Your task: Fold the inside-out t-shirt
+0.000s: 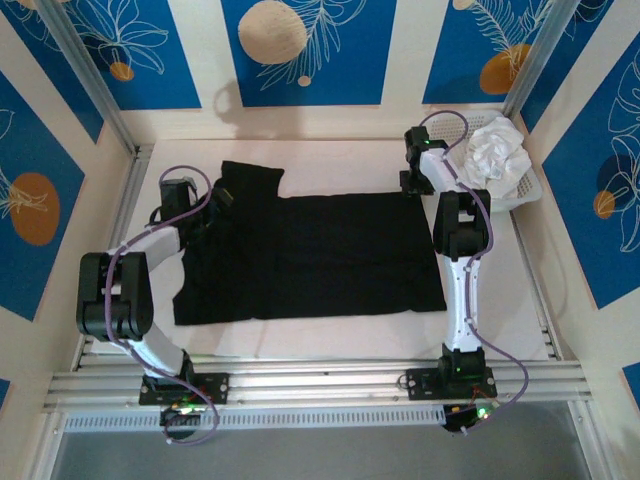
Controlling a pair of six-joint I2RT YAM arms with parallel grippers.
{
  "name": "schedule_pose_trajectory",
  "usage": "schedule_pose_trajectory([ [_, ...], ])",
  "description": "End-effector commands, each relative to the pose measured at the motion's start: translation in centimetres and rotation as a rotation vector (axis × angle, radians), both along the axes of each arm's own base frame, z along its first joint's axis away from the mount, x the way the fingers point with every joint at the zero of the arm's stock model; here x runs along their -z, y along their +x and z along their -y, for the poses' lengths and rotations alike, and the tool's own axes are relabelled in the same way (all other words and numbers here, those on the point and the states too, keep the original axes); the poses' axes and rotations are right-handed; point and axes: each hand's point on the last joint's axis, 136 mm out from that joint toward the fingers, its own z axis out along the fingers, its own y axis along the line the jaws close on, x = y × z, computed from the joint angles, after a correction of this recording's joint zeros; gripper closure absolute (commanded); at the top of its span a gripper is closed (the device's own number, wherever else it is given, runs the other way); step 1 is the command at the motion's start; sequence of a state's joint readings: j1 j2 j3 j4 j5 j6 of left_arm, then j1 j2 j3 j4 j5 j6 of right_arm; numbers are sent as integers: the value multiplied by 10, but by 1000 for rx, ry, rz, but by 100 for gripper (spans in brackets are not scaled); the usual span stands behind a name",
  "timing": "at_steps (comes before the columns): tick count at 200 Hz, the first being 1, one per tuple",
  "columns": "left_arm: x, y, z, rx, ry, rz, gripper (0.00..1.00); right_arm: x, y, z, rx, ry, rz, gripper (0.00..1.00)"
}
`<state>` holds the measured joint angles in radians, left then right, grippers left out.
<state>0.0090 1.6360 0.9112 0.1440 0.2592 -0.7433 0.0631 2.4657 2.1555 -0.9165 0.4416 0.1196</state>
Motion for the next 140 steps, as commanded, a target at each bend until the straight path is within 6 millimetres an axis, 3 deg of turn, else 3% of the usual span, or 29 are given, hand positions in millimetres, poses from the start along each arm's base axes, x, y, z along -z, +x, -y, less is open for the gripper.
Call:
schedule_pose_trajectory([
  [1,-1,4,4,17,-8,17,27,21,-2,-2,-6,52,-46,64],
  [37,0,4,3,15,1,16,27,26,1,-5,0,102,-49,70],
  [76,-3,10,1,13,11,23,27,23,6,-5,-16,93,-35,86],
  [117,-14,36,-5,13,80,48,27,-18,22,-10,-78,44,82,97],
  [140,-3,63,-9,55,161,-17,28,-45,27,-21,-127,31,176,100],
])
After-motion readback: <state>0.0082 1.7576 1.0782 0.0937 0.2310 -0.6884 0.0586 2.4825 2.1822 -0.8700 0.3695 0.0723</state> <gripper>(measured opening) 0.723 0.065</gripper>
